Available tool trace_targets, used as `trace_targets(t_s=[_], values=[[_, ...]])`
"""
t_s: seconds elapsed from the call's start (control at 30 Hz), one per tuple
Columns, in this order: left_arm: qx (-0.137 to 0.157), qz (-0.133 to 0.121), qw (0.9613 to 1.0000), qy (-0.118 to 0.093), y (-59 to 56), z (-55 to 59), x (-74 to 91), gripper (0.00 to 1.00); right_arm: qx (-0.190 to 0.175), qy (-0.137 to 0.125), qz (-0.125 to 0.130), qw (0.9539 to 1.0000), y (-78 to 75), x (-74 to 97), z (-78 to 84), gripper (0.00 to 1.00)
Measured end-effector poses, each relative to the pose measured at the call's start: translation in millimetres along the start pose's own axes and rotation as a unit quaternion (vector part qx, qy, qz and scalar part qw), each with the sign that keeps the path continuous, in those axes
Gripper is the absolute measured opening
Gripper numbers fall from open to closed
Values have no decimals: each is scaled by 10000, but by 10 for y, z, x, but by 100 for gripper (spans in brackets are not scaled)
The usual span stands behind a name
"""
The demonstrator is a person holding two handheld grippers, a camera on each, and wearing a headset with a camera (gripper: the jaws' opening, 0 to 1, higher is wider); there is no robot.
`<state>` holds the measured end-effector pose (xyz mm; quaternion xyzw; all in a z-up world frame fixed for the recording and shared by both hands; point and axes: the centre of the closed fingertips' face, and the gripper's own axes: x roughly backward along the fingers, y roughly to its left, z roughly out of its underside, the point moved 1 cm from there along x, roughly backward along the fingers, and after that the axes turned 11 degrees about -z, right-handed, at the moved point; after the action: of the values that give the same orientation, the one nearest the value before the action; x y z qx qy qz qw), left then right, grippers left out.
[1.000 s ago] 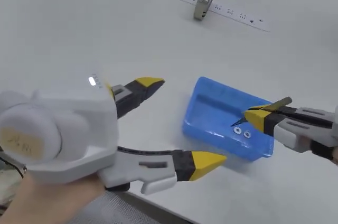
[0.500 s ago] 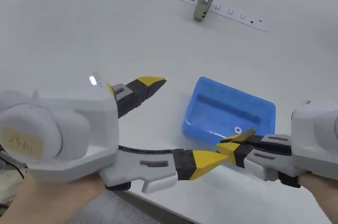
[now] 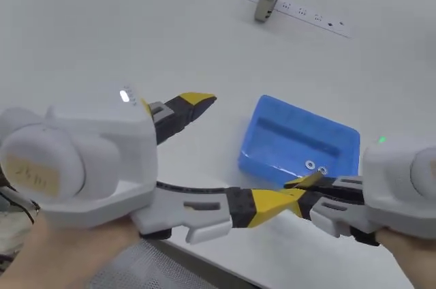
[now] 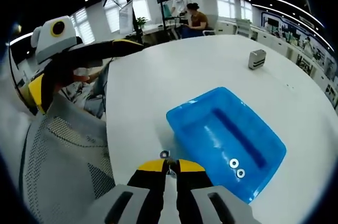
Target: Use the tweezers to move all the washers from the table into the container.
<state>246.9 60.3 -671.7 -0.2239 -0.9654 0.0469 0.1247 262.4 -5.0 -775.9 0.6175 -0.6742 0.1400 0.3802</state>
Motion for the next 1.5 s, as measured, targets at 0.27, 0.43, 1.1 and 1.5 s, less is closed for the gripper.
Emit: trace_targets(t_s=[0.27,0.43,1.1,1.5], values=[[5,-25,10000,-28,10,-12,6,90,864,232,158,9959,90,-34,32,3],[1,-22,10000,-52,8,-19,9,90,619,2,213,9979,31,-4,28,3],[53,-96,9999,-106,40,-42,21,89,55,-1397,286,9898,-132,543,-759,3],[43,-113,9999,-74,43,-35,15,88,-292,-825,651,9940,-664,318,-497,3]])
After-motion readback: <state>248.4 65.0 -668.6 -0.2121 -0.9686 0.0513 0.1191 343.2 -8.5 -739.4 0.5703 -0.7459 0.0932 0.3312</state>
